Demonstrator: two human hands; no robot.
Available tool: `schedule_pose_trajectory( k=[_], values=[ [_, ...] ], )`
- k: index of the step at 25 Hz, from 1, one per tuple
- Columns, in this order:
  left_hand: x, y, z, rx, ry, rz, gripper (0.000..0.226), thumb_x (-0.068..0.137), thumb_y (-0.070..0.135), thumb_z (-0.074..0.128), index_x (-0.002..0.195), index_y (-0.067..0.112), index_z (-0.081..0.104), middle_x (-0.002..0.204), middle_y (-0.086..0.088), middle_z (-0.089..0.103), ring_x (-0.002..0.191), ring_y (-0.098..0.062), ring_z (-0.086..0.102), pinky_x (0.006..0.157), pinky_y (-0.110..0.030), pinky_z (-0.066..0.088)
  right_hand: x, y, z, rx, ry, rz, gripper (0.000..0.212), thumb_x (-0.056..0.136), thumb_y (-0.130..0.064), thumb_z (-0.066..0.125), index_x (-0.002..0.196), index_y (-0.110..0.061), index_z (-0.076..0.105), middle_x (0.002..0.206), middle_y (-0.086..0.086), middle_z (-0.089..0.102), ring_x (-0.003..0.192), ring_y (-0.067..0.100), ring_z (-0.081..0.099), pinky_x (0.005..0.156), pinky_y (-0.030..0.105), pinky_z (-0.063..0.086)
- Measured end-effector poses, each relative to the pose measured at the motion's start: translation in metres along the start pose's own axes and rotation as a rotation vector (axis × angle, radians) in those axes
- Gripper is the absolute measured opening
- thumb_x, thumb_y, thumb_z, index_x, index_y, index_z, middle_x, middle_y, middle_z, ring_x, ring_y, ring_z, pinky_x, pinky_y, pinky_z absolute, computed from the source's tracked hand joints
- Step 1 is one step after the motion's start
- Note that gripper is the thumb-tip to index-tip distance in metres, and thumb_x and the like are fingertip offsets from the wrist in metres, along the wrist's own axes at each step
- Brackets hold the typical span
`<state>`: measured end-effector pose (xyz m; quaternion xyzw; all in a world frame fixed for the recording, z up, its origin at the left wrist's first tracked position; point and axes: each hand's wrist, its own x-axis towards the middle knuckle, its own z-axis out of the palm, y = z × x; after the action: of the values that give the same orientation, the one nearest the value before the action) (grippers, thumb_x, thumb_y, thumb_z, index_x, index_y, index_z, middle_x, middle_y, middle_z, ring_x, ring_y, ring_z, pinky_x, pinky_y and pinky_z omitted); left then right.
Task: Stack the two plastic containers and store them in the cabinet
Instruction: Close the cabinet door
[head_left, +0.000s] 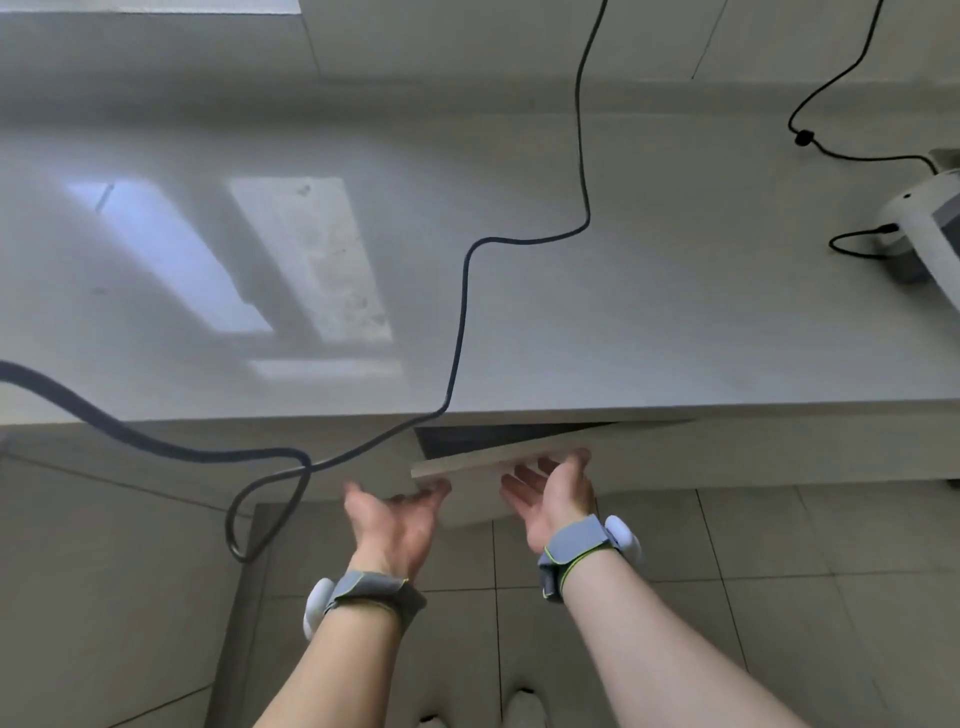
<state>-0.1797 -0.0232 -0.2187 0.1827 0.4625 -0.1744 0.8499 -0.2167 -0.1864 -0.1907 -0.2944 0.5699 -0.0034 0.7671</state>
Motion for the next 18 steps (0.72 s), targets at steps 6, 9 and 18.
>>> schedule_pose_trajectory(
  k=[6,9,18],
  values=[
    [-0.003,0.006,0.018,0.099,-0.016,0.043,0.092,0.097,0.061,0.035,0.161,0.004,0.002,0.166,-0.026,0.017,0.147,-0.041,0.035,0.119,-0.054,0.031,0.000,-0.006,-0.001,-0.087,-0.080,0.010,0.060,0.102,-0.053,0.025,0.134,-0.006,0.046,0.126,0.024,0.059,0.103,0.043,0.062,0.089,0.051,0.048],
    [-0.024,0.012,0.013,0.289,0.004,0.095,0.084,0.100,0.056,0.038,0.160,0.004,0.011,0.166,-0.029,0.017,0.149,-0.043,0.032,0.120,-0.052,0.030,-0.020,-0.012,-0.013,-0.343,-0.071,-0.148,0.059,0.101,-0.054,0.025,0.132,-0.010,0.048,0.126,0.021,0.063,0.099,0.038,0.066,0.089,0.049,0.051],
    [-0.124,0.069,0.065,0.852,-0.148,0.326,0.054,0.097,0.053,0.044,0.138,0.018,0.052,0.144,-0.006,0.051,0.131,-0.023,0.054,0.108,-0.040,0.044,-0.134,-0.074,-0.008,-1.300,-0.081,-0.821,0.046,0.100,-0.051,0.031,0.070,-0.022,0.050,0.076,0.003,0.063,0.088,0.036,0.059,0.069,0.035,0.037]
  ],
)
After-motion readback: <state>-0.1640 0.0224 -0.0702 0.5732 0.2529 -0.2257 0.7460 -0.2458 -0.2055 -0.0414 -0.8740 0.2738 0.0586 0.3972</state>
